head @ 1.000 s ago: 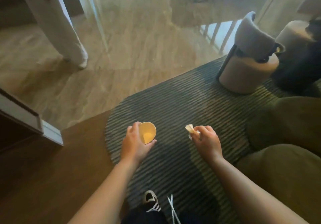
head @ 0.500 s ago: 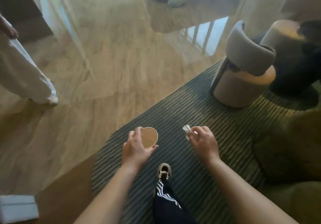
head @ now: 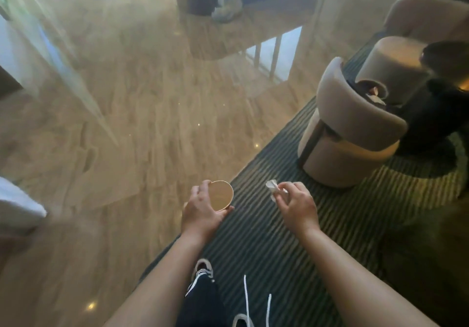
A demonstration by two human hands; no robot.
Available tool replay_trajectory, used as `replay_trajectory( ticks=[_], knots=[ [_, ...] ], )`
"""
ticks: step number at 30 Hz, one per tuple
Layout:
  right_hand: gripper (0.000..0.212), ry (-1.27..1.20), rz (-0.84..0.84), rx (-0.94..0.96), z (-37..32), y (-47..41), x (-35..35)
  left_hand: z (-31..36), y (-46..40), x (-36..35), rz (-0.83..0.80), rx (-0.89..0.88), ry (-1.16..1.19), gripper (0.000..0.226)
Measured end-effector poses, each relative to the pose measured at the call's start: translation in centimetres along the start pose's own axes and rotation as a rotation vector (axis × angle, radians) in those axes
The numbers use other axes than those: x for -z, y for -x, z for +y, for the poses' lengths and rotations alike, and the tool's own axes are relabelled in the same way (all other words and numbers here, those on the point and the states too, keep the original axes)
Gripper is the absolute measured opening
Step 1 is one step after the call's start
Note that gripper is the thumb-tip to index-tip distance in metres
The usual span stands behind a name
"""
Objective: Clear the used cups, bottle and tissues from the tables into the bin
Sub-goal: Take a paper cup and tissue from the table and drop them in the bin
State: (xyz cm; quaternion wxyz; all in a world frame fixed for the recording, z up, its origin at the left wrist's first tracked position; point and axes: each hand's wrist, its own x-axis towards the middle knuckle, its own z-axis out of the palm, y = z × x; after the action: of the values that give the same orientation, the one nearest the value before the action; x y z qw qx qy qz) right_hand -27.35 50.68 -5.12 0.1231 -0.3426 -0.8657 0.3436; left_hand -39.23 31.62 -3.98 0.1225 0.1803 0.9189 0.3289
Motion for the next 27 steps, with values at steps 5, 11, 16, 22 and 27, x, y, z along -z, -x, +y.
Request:
replay_trajectory(
  ticks=[5,11,16,22,27],
  knots=[
    [0.016,-0.032,0.036,-0.066,-0.8,-10.3,-2.9,1.1,-12.8,-1.1,-0.066,-0.060,-0.026,0.081],
    [0.016,-0.054,0.089,-0.140,-4.5,-27.0,-5.7,2.5,-31.7,-0.2,-0.124,-0.171,-0.074,0.080],
    [0.019,-0.101,0.161,-0.223,-7.5,-38.8,-4.6,5.2,-46.8,1.9,-0.125,-0.242,-0.119,0.080],
    [0.020,-0.074,0.207,-0.326,-6.8,-48.9,-3.6,10.1,-58.5,-1.7,-0.205,-0.336,-0.144,0.081],
    [0.020,-0.025,0.277,-0.367,-3.7,-58.6,-2.2,15.6,-67.3,-8.0,-0.270,-0.427,-0.140,0.080]
  ],
)
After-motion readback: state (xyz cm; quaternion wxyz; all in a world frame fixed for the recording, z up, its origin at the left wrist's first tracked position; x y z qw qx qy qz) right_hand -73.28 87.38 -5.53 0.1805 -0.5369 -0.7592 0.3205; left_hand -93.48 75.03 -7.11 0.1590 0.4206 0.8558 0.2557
